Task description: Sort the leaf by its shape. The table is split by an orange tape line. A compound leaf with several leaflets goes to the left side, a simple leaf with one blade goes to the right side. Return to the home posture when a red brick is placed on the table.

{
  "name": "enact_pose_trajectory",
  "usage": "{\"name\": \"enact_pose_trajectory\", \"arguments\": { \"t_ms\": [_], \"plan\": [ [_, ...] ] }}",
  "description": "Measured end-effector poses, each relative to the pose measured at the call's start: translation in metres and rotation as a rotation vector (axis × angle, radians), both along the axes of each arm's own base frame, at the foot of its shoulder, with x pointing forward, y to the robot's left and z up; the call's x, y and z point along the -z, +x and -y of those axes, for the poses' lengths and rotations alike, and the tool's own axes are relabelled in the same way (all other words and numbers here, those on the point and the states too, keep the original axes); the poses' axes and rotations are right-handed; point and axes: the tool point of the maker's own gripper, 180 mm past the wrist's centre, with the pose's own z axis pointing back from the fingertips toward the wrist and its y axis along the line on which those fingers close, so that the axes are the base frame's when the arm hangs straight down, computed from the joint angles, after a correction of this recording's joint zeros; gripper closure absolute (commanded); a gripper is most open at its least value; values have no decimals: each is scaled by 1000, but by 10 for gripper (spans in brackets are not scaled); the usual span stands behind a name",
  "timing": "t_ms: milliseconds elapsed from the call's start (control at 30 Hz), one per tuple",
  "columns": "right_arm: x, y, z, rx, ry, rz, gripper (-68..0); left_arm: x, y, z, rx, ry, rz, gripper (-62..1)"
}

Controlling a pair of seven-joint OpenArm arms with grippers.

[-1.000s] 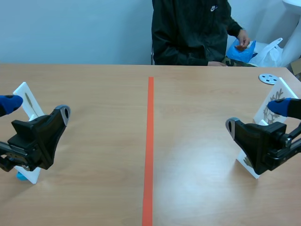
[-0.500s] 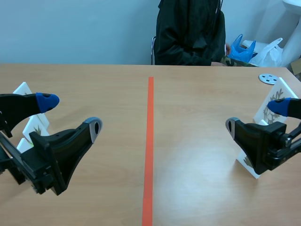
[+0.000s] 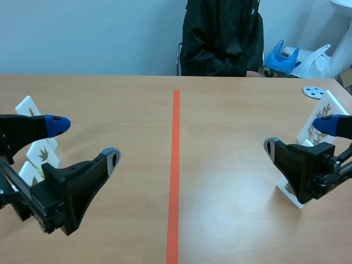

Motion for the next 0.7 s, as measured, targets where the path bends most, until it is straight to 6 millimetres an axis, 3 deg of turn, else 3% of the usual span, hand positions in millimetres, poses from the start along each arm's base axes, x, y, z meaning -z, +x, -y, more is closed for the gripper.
{"name": "enact_pose_trajectory", "arguments": {
  "t_ms": [333, 567, 700],
  "plan": [
    [0, 0, 0, 0, 0, 0, -679, 7, 0, -3, -14, 26, -32, -623],
    [0, 0, 0, 0, 0, 0, -679, 19, -5, 13, 12, 70, -51, -623],
    [0, 0, 0, 0, 0, 0, -679, 15, 2, 13, -1, 71, -30, -623]
  ]
}}
